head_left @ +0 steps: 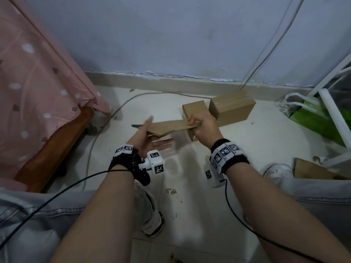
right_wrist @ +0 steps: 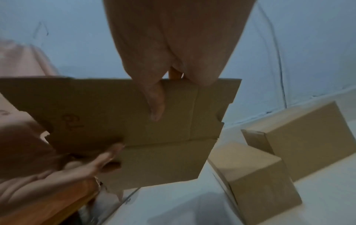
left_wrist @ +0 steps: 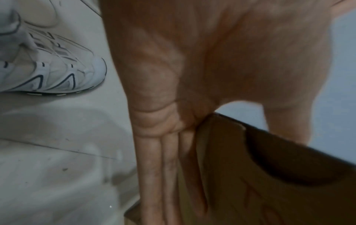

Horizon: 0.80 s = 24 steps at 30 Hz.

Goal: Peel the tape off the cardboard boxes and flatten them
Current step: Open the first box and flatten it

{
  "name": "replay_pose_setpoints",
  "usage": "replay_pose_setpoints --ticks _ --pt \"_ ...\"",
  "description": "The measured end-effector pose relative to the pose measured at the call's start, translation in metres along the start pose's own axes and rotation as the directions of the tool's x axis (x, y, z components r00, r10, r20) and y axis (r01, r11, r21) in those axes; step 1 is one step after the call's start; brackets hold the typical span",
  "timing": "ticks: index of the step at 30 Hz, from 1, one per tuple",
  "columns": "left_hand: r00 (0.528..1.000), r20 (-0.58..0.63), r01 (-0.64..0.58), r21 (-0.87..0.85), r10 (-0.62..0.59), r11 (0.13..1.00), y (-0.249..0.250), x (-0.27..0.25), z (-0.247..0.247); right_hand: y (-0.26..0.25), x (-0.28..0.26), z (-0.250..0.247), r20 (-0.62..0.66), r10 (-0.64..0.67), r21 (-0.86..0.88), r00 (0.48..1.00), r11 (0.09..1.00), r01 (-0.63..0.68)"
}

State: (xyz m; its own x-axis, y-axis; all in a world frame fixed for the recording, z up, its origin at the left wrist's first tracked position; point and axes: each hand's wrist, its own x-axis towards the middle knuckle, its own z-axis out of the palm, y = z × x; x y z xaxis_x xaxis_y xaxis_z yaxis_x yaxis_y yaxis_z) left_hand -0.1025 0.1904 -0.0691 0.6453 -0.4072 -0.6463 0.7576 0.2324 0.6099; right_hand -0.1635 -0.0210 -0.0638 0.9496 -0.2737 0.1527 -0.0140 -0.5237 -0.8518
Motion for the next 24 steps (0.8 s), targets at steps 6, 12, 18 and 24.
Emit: replay_pose_setpoints --ticks 6,12,18,24 --pt "0.990 -0.141 0.037 0.171 -0.013 0.985 -0.021 -0.002 -0.029 0.018 -0.019 0.003 0.141 0.284 -0.374 0.948 0.902 -0.215" --pt "0.974 -0.224 0.055 0.362 0.030 0.930 -0.035 0.000 -0.049 0.044 -0.014 -0.013 0.212 0.748 0.120 0.629 0.618 -0.777" --pt "0.991 -0.121 0.105 0.521 -0.048 0.847 -0.035 -0.003 -0.041 0.068 -0.027 -0.008 0.336 0.783 -0.103 0.523 0.583 -0.806" --pt "0.949 -0.316 0.158 0.506 0.012 0.848 -0.043 0.009 -0.046 0.063 -0.031 -0.007 0.408 0.770 0.150 0.490 0.473 -0.868"
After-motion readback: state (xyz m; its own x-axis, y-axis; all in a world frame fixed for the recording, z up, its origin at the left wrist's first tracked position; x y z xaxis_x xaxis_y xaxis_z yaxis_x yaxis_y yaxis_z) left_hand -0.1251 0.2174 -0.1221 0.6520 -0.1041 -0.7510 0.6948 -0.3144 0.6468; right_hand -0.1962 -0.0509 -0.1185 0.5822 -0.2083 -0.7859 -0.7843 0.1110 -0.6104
